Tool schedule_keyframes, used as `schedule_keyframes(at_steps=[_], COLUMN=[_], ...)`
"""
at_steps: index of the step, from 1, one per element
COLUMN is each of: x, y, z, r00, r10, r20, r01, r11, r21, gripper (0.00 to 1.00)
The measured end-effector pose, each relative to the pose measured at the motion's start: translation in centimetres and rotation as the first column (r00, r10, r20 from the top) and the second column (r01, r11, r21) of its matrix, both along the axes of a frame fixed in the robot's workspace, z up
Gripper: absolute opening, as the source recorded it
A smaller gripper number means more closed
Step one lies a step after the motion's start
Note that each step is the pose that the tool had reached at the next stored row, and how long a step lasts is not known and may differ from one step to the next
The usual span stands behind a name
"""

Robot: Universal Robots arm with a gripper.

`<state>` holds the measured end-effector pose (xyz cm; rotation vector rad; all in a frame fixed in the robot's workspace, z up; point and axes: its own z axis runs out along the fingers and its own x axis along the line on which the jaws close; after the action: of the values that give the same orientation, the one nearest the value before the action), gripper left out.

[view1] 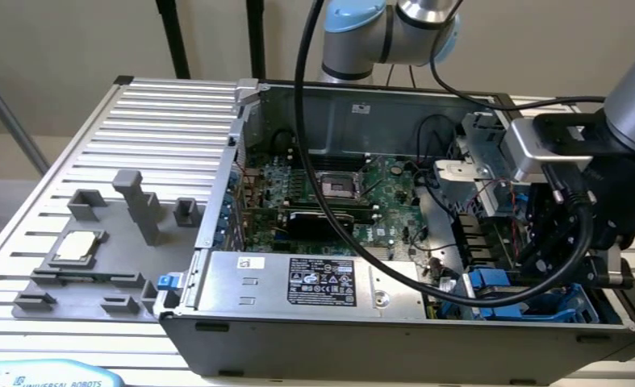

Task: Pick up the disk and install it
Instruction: 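Insert the second disk wire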

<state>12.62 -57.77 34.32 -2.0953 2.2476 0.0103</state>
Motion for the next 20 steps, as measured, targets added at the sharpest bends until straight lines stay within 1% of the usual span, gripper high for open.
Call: schedule_keyframes(at_steps=[12,20], x=[0.04,0.09], y=[0.00,0.00], z=[-0.06,-0.05], r00=[1.0000,1.0000], r10=[0.000,0.000], r20=[0.0000,0.0000], r01=[0.000,0.000], r11=[1.0000,1.0000], r21=[0.0000,-0.0015], gripper=[0.16,0.16])
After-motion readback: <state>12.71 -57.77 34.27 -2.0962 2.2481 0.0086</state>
